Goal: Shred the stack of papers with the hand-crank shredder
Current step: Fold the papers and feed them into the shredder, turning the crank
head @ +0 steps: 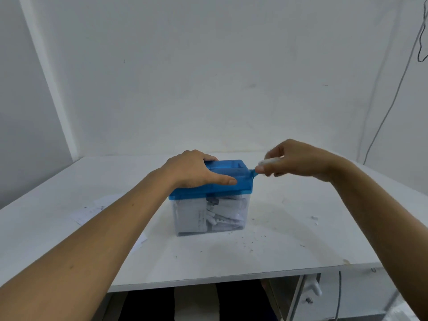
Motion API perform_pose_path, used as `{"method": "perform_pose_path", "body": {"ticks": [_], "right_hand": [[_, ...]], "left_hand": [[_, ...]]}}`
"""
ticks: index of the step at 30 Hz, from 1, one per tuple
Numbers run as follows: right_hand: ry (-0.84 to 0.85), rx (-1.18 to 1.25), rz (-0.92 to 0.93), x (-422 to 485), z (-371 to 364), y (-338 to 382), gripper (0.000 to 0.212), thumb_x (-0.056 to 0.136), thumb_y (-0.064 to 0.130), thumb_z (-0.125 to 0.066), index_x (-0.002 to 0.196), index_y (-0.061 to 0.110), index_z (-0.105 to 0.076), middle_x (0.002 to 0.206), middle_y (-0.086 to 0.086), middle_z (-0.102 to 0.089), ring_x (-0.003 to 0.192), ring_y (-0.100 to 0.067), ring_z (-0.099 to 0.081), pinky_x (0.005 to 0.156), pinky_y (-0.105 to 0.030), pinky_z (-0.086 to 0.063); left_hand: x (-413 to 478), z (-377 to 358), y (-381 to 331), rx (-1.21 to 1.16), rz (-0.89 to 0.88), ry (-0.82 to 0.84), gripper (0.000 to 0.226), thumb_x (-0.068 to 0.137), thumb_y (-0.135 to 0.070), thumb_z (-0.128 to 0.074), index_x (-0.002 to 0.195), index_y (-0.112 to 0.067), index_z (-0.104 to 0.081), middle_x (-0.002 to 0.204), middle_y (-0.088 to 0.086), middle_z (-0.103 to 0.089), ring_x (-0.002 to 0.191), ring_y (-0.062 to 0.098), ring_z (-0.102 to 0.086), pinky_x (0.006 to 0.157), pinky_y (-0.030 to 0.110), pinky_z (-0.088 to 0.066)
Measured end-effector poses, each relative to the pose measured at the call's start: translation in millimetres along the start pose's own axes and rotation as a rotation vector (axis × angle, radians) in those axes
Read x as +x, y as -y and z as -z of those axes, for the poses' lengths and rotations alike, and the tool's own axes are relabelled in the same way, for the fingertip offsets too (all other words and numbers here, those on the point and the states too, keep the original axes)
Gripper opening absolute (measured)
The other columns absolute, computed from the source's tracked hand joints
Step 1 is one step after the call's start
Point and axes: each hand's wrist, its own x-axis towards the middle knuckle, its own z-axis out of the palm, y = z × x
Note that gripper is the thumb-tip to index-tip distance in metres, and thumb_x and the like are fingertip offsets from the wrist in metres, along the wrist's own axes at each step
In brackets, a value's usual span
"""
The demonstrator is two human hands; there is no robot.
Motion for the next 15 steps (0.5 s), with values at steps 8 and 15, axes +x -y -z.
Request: {"method": "perform_pose_path", "body": {"ticks": [8,15], "right_hand": [[-0.349,0.146,-0.145,81.9,-27.5,-33.8,0.036,0.086,0.042,-0.075,0.108,0.014,-0.069,0.100,-0.005,-0.072,0.094,-0.021,-0.069,0.079,-0.035,-0.060],[-0.355,0.082,-0.157,103.9,-38.4,-35.0,0.022,0.086,0.023,-0.075,0.107,0.021,-0.067,0.111,-0.004,-0.067,0.094,-0.013,-0.061,0.076,-0.026,-0.052]], "left_hand": [[-0.4,1.5,-2.0,0.015,-0.014,0.006,0.094,0.061,-0.086,-0.067,0.141,-0.039,-0.052,0.138,-0.014,-0.056,0.118,0.013,-0.054,0.100,0.037,-0.046],[2.7,3.8,-0.3,0.034,-0.024,0.064,0.090,0.065,-0.088,-0.062,0.140,-0.040,-0.051,0.137,-0.015,-0.055,0.120,0.015,-0.054,0.104,0.039,-0.044]]}}
